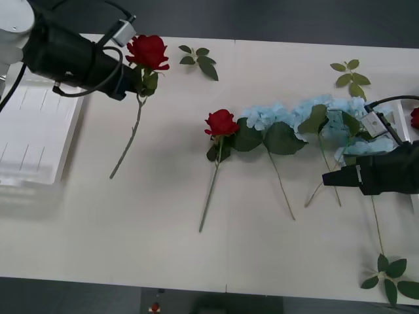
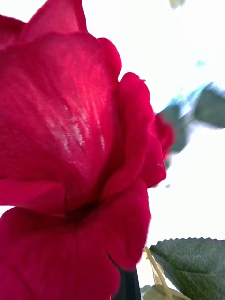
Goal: Put the red flowers into the right box and the blue flowers into the left box
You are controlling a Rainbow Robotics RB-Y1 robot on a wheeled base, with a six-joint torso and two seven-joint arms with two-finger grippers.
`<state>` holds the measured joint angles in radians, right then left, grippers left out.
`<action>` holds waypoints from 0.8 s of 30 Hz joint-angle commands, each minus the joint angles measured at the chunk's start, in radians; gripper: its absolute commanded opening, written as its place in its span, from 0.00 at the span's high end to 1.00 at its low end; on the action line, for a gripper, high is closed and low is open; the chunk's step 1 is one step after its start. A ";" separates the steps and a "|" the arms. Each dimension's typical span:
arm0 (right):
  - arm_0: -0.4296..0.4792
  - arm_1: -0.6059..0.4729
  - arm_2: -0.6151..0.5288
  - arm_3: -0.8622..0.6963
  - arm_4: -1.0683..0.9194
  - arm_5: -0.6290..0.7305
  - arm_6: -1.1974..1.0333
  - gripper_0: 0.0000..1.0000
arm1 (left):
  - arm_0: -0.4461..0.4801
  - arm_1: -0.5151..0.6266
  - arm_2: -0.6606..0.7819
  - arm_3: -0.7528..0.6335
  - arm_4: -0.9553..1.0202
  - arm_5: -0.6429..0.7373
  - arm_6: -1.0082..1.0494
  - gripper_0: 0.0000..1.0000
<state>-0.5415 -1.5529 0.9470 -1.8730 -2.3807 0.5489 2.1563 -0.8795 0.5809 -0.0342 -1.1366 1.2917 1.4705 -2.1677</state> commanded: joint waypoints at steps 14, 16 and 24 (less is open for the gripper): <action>-0.012 0.057 -0.079 -0.075 -0.120 -0.027 -0.078 0.05 | 0.008 -0.093 0.085 -0.031 0.518 -0.059 -0.076 1.00; -0.012 0.073 -0.097 -0.094 -0.155 -0.027 -0.084 0.04 | 0.011 -0.115 0.086 -0.032 0.534 -0.072 -0.081 1.00; -0.011 0.148 -0.142 -0.230 -0.316 -0.126 -0.135 0.00 | 0.027 -0.204 0.082 -0.032 0.555 -0.090 -0.109 1.00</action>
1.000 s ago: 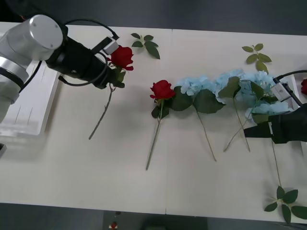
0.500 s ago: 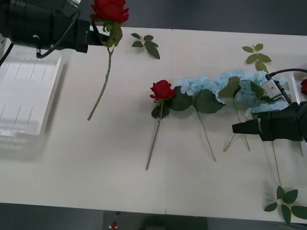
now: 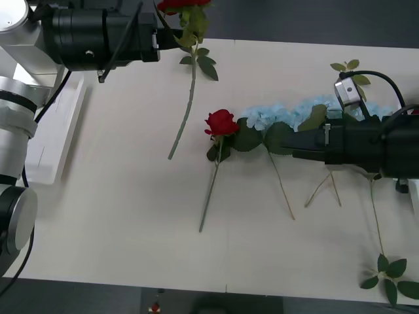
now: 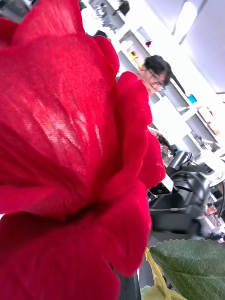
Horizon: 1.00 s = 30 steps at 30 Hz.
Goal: Put the red flowers into the right box and the blue flowers into the left box
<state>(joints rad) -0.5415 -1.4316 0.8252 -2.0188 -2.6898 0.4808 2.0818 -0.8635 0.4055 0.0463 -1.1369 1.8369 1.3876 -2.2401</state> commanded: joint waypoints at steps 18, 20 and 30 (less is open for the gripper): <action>-0.012 0.307 -0.029 -0.095 0.010 -0.329 -0.108 0.00 | 0.040 -0.155 -0.098 -0.032 0.024 -0.121 -0.087 1.00; -0.026 0.332 -0.009 -0.067 0.042 -0.329 -0.108 0.00 | 0.041 -0.165 -0.105 -0.030 0.024 -0.130 -0.092 1.00; -0.054 0.336 0.023 -0.011 0.128 -0.315 -0.112 1.00 | 0.050 -0.186 -0.140 -0.032 0.027 -0.183 -0.124 1.00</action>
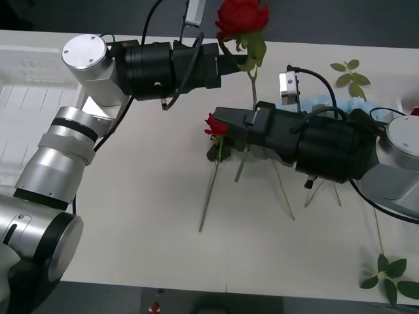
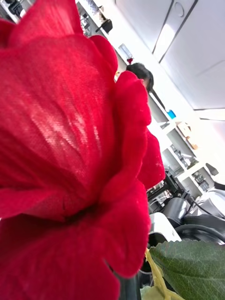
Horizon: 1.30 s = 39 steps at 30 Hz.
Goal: Put the red flowers into the right box and the blue flowers into the left box
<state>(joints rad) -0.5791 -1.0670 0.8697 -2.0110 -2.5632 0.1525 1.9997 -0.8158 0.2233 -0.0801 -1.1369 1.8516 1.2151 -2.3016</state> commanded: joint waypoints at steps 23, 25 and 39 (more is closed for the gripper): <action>-0.022 -0.084 -0.029 -0.028 -0.018 0.058 -0.030 1.00 | 0.014 -0.002 -0.013 -0.032 0.026 -0.012 -0.075 0.00; -0.022 -0.108 -0.044 -0.025 -0.025 0.096 -0.032 1.00 | 0.015 -0.002 -0.013 -0.032 0.028 -0.012 -0.075 0.00; -0.015 -0.291 -0.324 0.354 -0.043 0.871 -0.061 1.00 | 0.017 0.010 -0.013 -0.030 0.032 -0.005 -0.068 0.00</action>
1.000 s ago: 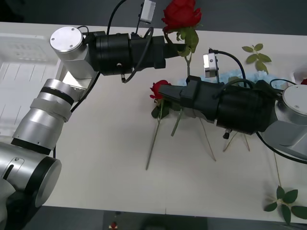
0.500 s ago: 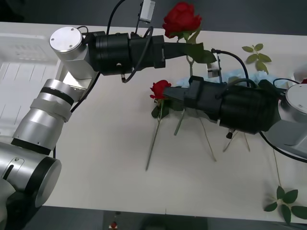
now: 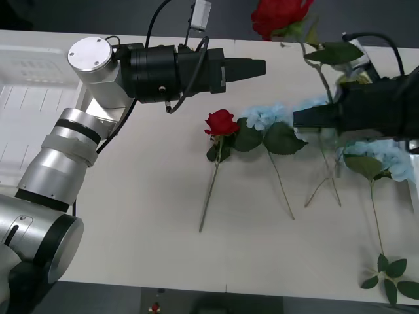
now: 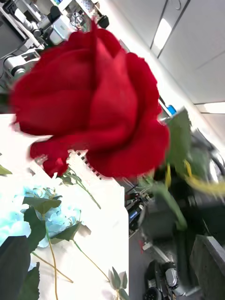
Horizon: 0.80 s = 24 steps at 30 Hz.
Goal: Put the red flowers into the right box and the blue flowers into the left box
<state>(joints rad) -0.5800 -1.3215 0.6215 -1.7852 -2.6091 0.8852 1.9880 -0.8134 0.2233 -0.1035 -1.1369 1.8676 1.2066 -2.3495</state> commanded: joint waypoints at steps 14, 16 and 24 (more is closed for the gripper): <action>-0.015 -0.021 -0.457 0.580 0.885 0.591 -0.026 1.00 | -0.012 0.277 -0.114 -0.037 -0.065 0.027 0.084 0.00; -0.015 -0.016 -0.479 0.607 1.006 0.575 -0.024 1.00 | -0.029 0.300 -0.110 -0.043 -0.122 0.064 0.159 0.00; -0.014 0.048 -0.496 0.880 1.207 0.448 0.052 1.00 | -0.043 0.338 -0.018 -0.135 -0.409 0.283 0.470 0.00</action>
<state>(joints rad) -0.5795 -1.3035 0.1242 -0.9608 -1.4405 1.3588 1.9665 -0.8143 0.5501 -0.1577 -1.2233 1.5001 1.4378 -1.9150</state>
